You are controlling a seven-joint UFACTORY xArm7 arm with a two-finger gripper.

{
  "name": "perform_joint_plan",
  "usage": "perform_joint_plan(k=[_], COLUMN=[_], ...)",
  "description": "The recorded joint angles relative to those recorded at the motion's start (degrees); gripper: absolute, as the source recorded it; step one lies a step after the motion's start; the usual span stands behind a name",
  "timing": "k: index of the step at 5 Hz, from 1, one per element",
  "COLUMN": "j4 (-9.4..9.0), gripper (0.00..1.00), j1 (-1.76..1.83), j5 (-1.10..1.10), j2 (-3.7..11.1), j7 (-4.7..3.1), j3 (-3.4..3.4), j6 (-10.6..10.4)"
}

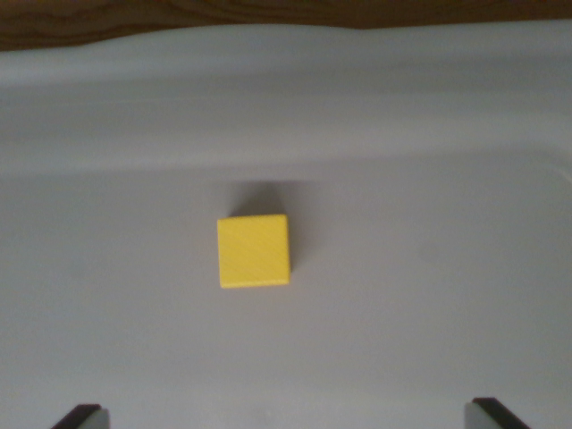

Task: Pick yellow cube

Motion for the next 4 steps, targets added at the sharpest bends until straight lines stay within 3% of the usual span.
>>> perform_joint_plan(k=[1,2,3,4], j4=[-0.31,-0.31,-0.62,-0.62], gripper=[0.0,0.0,0.0,0.0], j1=[0.16,0.16,0.32,0.32], j5=[0.0,0.0,-0.01,-0.01], j2=[2.7,2.7,5.41,5.41], j7=[-0.33,-0.33,-0.66,-0.66], j3=[0.18,0.18,0.35,0.35], j6=[-2.31,-2.31,-4.64,-4.64])
